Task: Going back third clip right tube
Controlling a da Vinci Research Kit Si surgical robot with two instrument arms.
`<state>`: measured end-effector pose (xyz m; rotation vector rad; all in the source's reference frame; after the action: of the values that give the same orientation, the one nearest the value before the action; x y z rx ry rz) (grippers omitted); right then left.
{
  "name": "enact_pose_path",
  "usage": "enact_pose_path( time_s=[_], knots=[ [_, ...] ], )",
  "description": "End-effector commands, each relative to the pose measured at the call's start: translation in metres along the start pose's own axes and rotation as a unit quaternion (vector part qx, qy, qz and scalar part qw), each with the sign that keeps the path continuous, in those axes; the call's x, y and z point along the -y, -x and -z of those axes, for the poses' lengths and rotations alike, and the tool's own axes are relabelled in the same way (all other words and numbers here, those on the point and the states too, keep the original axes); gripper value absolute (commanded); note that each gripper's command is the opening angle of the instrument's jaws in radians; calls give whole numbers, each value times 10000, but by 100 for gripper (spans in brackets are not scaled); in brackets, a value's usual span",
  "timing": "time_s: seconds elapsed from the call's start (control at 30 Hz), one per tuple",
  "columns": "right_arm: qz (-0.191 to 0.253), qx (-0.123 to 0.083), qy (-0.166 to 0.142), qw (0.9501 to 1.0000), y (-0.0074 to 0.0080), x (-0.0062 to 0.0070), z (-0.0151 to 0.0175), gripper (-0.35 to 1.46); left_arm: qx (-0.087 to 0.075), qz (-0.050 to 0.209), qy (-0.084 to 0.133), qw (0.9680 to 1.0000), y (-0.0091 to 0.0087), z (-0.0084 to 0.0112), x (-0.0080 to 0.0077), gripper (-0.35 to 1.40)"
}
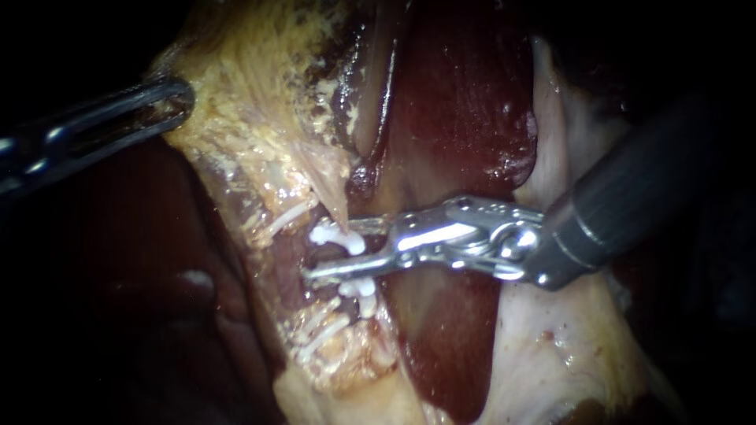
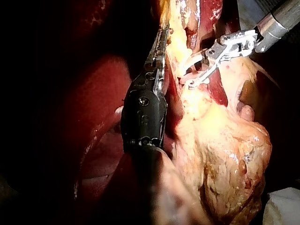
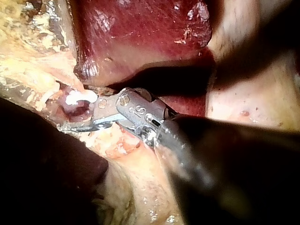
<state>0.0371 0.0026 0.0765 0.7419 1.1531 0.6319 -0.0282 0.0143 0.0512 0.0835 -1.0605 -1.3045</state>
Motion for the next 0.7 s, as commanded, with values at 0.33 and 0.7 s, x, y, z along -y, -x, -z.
enact_pose_path(
  time_s=[0.33, 0.7],
  knots=[
    [386, -113, 322, 9987, -27, -20, 57, 60, -2, -1, -3, 10000, 0, 1, -1, -35],
    [1161, -72, 168, 9931, -37, -5, 116, 60, -2, -1, -2, 10000, 0, 2, 0, -35]
  ],
)
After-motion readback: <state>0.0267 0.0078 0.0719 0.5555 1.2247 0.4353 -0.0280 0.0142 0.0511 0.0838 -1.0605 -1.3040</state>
